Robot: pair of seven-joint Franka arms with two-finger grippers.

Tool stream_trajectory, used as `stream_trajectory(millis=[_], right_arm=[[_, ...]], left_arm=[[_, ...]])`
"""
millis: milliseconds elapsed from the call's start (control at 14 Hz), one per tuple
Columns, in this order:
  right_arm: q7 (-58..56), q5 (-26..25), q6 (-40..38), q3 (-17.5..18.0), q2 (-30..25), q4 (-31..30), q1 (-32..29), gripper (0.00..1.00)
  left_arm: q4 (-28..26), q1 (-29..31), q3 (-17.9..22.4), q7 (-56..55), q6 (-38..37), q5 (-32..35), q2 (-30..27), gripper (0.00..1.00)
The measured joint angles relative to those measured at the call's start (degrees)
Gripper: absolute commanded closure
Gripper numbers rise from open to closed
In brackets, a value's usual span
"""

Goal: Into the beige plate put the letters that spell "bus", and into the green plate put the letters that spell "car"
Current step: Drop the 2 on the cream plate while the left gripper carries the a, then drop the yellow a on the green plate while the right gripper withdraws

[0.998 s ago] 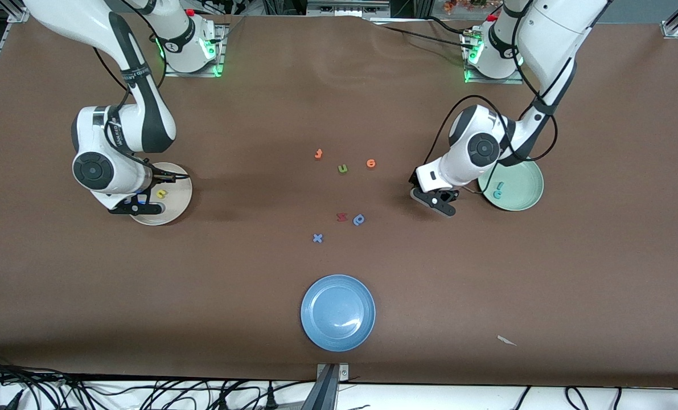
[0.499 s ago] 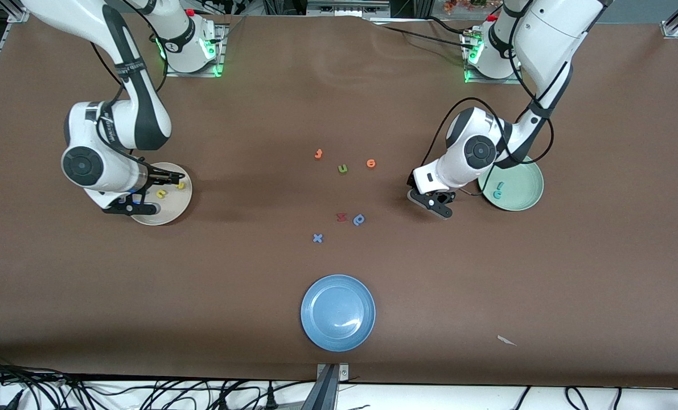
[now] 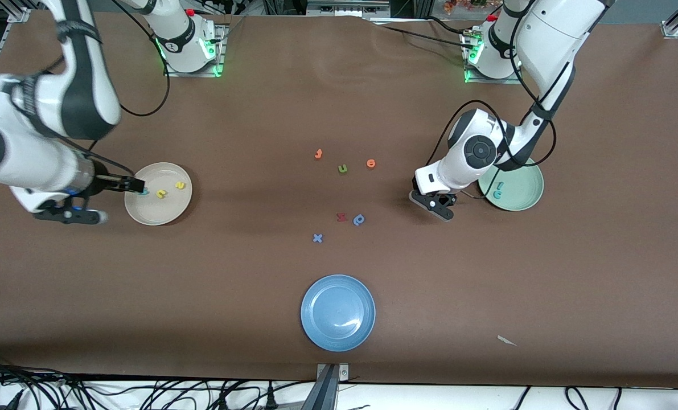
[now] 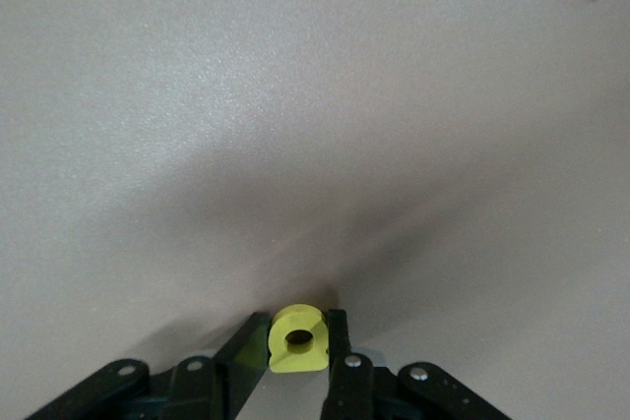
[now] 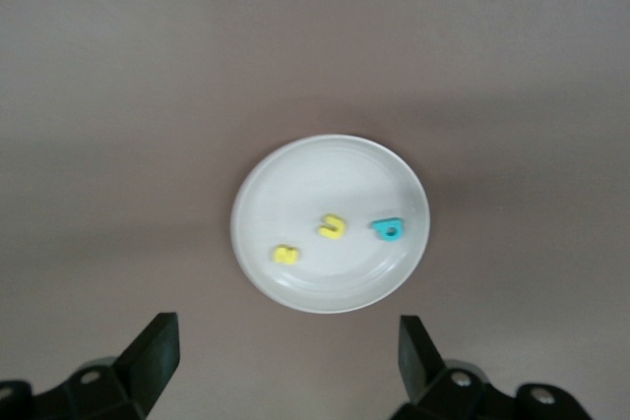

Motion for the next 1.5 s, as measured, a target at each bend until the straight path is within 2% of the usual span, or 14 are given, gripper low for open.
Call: stream_trajectory(millis=[71,285,570,855,1069,1140,1283,1496], right_arm=[[-0.08,0.97,-1.56,-0.01,0.02,2.63,-0.61,0.01],[-0.34,1.61,-5.37,-0.01,0.58,8.30,-1.98,0.01],[-1.17,1.64,-8.90,0.18,1.28,11.14,-2.07,0.00],[-1.92,1.64,-8.62,0.46,1.83,11.29,-1.86,0.00],[-5.11,1.61,-7.70,0.45,1.94,11.65,-1.99,0.00],[-5.48,1.35,-7.49,0.49,1.97,11.92,-2.01,0.00],[-5.65,0.39,-7.51,2.33,1.97,13.10,-3.37,0.00],[-5.67,-3.80,-7.54,11.73,1.89,14.17,-11.24,0.00]], left_arm=[[0.03,0.00,0.03,0.00,0.05,0.04,0.00,1.00],[0.58,0.26,0.50,0.02,-1.09,0.40,-0.91,1.00],[1.38,3.95,1.03,1.63,-13.46,1.38,-8.14,1.00],[-0.89,12.33,2.06,14.80,-18.60,1.81,-14.01,0.96],[-4.50,16.27,8.47,28.42,-18.63,1.88,-14.53,0.84],[-5.77,16.78,9.98,30.38,-18.62,1.88,-14.61,0.70],[-7.81,17.01,10.86,31.04,-18.58,1.88,-15.13,0.00],[-8.20,16.56,10.59,30.64,-18.73,1.88,-16.53,0.00]])
